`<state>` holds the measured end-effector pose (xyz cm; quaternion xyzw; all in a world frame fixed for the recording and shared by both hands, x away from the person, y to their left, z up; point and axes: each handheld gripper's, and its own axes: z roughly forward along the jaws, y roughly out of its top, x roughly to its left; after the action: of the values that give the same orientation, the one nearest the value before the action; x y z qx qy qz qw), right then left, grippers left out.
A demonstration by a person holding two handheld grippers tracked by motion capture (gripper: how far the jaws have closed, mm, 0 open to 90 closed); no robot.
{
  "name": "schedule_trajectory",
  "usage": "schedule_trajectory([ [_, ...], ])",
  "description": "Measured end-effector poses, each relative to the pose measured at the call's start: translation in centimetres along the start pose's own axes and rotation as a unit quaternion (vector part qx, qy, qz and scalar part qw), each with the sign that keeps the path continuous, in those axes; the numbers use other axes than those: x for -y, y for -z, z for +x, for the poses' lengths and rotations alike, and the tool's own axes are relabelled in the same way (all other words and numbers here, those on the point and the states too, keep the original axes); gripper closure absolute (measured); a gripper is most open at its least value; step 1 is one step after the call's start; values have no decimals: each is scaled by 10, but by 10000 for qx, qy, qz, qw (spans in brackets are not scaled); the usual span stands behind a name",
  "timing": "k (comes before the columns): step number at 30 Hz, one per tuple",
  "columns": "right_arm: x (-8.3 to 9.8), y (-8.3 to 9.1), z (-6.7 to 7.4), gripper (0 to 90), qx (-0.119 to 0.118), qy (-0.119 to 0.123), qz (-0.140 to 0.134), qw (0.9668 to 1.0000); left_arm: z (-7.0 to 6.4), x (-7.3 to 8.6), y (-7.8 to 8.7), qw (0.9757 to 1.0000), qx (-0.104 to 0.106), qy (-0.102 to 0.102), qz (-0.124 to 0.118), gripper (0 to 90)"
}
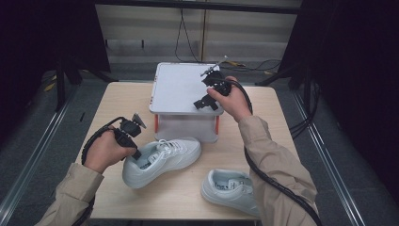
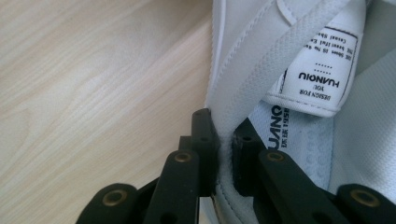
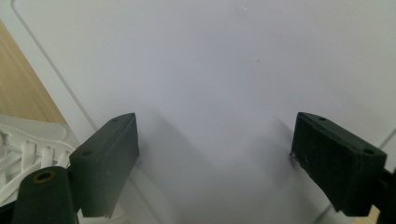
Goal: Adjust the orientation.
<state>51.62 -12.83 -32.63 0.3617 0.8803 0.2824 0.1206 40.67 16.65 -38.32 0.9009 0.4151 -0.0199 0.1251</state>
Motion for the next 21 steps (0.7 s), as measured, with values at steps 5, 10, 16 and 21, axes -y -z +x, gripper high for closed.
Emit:
schedule_trajectory([
  [5, -1, 0, 1, 142, 25, -15, 66, 10000, 1, -1, 17, 9976, 68, 400, -558, 830],
  [10, -3, -1, 2, 139, 47, -64, 114, 9999, 3, -7, 17, 9923, -141, 813, -925, 830],
  [16, -4, -1, 2, 133, 50, -83, 149, 9998, 4, -17, -6, 9881, -173, 1270, -854, 829],
  [21, -3, -1, 2, 132, 40, -59, 128, 9999, 6, -27, -17, 9886, -334, 1331, -622, 826],
])
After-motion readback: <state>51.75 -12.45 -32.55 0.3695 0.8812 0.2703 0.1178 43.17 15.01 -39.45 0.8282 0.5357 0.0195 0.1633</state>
